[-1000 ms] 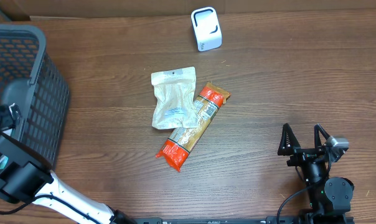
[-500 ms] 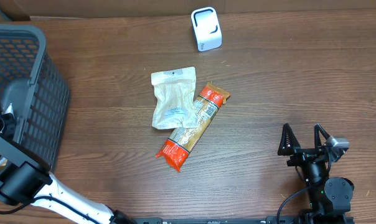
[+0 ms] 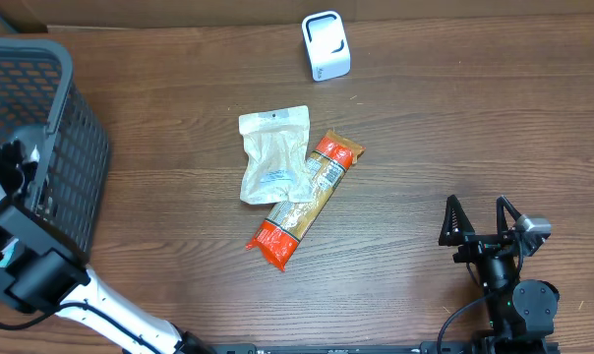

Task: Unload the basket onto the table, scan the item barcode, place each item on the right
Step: 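Reach into the basket and grasp the white tube with the left gripper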

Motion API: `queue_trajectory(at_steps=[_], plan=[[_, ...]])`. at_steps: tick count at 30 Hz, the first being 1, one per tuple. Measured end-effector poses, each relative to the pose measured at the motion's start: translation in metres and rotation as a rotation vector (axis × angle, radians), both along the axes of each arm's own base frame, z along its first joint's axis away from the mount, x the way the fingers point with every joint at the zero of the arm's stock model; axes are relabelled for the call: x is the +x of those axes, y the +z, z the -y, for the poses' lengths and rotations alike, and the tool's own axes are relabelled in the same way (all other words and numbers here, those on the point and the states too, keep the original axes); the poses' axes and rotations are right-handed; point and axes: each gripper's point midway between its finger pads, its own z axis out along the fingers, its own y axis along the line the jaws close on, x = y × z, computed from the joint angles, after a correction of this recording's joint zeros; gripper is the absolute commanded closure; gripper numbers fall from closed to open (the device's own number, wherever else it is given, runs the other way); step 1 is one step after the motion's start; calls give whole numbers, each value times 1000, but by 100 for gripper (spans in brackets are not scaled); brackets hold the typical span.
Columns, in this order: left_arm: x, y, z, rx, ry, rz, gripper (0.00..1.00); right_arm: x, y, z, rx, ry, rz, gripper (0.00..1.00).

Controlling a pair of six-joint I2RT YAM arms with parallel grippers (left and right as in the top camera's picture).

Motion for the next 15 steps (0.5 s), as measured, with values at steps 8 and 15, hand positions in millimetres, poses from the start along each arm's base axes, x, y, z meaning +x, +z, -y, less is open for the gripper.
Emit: queue_trajectory(at_steps=[8, 15], plan=[[46, 127, -2, 134, 72, 244, 96, 0, 0, 0, 0, 0, 0, 0], [39, 281, 63, 141, 79, 623, 96, 0, 0, 0, 0, 0, 1, 0]])
